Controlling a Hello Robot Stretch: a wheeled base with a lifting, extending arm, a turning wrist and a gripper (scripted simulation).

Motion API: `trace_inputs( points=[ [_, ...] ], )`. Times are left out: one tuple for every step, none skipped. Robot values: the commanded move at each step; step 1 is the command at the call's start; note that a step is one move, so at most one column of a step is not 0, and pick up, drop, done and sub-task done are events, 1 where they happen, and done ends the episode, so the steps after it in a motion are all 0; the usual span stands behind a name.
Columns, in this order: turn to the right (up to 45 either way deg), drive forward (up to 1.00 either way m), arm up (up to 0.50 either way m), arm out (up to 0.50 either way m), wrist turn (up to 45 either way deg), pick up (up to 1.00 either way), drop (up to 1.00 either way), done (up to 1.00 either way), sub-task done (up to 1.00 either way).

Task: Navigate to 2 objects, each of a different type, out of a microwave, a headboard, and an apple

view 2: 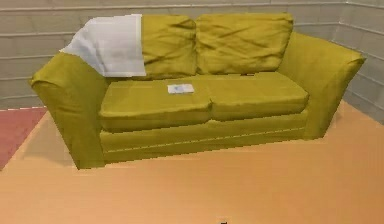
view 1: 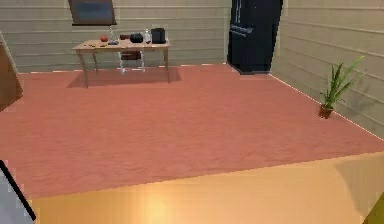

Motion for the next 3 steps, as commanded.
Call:
trace_inputs(
  points=[
    [0.0,0.90,0.00,0.00,0.0,0.00,0.00,0.00,0.00],
    [-45.0,0.00,0.00,0.00,0.0,0.00,0.00,0.00,0.00],
    [-12.0,0.00,0.00,0.00,0.0,0.00,0.00,0.00,0.00]
  ],
)
